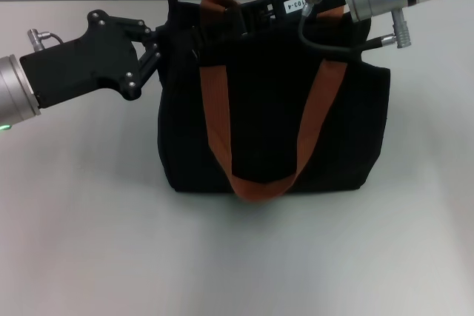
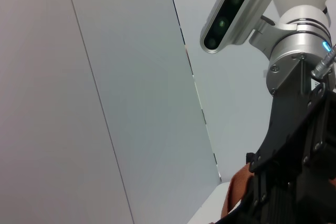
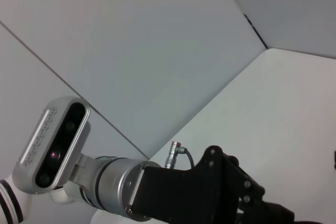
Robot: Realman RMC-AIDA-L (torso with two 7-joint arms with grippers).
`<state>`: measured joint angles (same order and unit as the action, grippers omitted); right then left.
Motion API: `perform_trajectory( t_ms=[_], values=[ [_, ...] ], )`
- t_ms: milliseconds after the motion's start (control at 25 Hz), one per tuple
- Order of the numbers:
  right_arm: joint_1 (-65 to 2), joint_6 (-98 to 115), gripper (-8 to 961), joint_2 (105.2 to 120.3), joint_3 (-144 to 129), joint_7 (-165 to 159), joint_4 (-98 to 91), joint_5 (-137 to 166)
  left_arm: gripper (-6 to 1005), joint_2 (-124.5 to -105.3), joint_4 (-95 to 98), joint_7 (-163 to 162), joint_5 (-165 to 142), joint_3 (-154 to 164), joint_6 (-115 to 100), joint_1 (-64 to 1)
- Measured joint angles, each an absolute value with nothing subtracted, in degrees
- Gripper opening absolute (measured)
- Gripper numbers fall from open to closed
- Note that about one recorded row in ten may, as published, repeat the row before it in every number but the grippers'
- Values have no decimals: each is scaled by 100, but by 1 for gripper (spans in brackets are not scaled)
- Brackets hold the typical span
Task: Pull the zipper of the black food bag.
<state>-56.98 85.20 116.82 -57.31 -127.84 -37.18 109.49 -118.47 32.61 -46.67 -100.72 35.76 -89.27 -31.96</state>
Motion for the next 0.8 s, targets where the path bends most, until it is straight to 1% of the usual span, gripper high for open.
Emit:
perform_trajectory(
  t_ms=[520, 800],
  values=[
    [-5653, 8527, 395, 11655, -5730, -12862, -3904, 11013, 32, -11813, 3288, -4676, -10069, 3527, -9095, -3146],
    [-5686, 8495, 394, 11672, -5730, -12853, -3937, 11209, 32, -11812, 3303, -4682, -10031, 3515, -9141, -3138]
  ],
)
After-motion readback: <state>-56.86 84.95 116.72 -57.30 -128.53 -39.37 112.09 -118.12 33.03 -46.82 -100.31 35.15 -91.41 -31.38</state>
